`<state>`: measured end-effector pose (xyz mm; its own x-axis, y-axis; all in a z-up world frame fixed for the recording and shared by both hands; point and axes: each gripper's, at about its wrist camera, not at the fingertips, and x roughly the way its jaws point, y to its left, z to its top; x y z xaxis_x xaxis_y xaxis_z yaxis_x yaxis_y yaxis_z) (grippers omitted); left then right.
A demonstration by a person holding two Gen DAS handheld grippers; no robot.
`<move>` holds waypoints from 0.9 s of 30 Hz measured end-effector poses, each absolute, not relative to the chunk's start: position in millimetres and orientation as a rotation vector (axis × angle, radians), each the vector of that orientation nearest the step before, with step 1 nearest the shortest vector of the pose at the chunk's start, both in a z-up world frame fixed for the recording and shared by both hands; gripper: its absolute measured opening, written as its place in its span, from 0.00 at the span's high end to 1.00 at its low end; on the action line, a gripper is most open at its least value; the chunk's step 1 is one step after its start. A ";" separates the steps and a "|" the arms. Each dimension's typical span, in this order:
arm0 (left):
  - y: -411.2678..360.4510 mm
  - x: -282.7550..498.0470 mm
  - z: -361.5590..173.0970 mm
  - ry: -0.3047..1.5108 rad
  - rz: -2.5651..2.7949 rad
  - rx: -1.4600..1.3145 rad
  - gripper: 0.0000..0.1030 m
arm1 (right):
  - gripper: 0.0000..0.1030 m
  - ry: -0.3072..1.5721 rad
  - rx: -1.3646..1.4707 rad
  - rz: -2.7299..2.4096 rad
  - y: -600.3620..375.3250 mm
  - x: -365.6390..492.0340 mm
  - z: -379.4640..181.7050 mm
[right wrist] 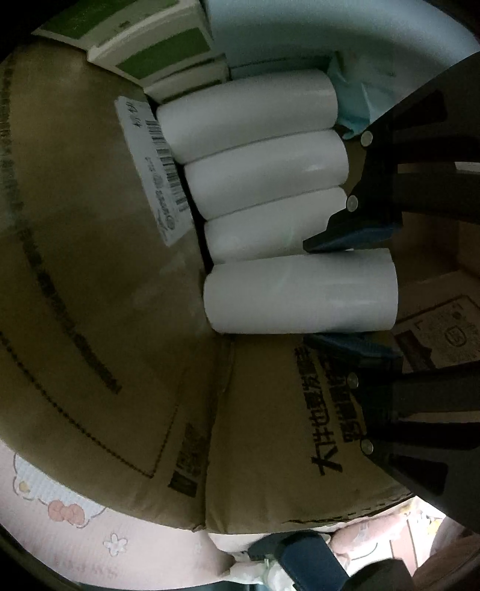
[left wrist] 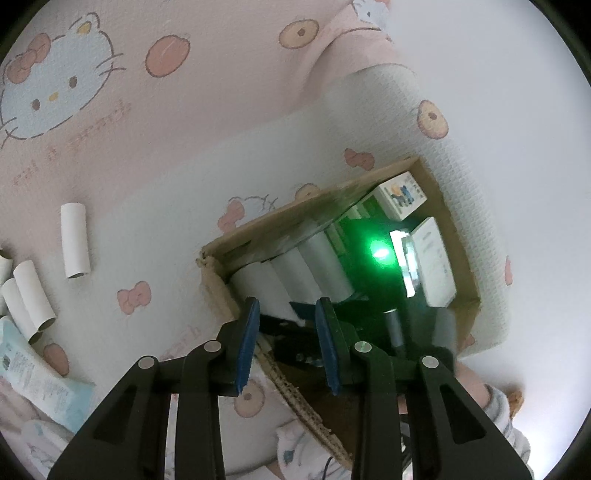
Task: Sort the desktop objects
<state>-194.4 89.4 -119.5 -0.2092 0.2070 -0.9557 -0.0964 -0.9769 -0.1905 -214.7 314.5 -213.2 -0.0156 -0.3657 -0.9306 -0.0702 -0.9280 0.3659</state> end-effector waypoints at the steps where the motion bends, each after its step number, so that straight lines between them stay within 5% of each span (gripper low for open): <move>1: 90.0 -194.4 -119.9 -0.116 2.304 -1.846 0.66 | 0.60 -0.460 2.042 -2.070 317.3 -213.0 -207.8; 9: 103.3 -187.9 -118.6 -0.082 2.317 -1.848 0.66 | 0.50 -0.415 1.941 -2.153 336.9 -186.0 -160.8; 14: 123.0 -181.9 -123.2 -0.037 2.277 -1.873 0.66 | 0.50 -0.254 2.003 -2.211 353.0 -169.1 -151.0; 23: 164.3 -194.1 -175.7 0.040 2.022 -2.139 0.66 | 0.50 -0.254 1.894 -2.415 379.0 -123.9 -108.8; 27: 170.0 -196.0 -202.3 0.049 1.939 -2.271 0.77 | 0.50 -0.247 1.813 -2.542 409.4 -101.6 -84.3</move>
<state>-196.0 170.0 -202.3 0.1613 0.0751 -0.9840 -0.1247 -0.9875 -0.0959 -101.6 409.4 -84.3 -0.3296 -0.0989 -0.9389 -0.0836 -0.9875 0.1333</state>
